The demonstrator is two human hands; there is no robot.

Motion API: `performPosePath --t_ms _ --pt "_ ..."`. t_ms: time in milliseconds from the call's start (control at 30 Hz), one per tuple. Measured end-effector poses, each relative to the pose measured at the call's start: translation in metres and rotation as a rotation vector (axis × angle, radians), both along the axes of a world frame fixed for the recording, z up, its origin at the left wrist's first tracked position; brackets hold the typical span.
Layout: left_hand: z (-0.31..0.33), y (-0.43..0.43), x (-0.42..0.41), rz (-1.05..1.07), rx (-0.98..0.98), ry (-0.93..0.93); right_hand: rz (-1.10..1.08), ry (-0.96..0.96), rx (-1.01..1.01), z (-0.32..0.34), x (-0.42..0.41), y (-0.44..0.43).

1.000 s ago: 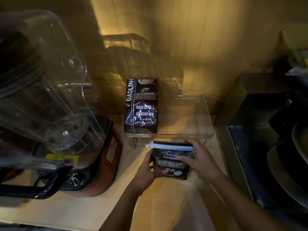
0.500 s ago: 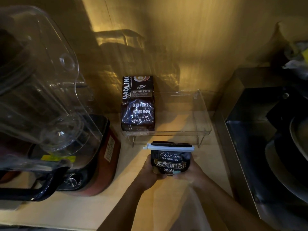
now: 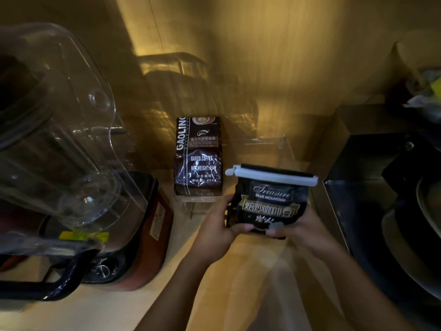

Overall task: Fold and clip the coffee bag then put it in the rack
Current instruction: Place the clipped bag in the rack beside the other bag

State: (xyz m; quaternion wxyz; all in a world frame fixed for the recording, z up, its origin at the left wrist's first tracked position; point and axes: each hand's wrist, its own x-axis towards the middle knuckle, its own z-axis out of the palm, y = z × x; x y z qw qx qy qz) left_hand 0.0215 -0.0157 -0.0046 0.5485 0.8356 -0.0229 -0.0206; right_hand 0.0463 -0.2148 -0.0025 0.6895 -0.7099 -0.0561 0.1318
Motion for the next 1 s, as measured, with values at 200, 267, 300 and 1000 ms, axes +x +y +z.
performPosePath --t_ms 200,267,300,1000 --pt "0.045 -0.007 0.026 0.017 0.000 -0.102 -0.039 -0.144 -0.012 0.043 0.028 -0.006" --pt "0.055 -0.009 0.035 0.019 -0.014 -0.126 -0.037 -0.153 -0.033 0.052 0.040 -0.007" --pt "0.059 -0.010 0.041 0.020 -0.011 -0.134 -0.034 -0.151 -0.044 0.057 0.047 -0.007" --pt "0.045 -0.047 0.146 0.411 -0.195 0.025 0.018 -0.072 -0.229 0.025 0.164 0.017"
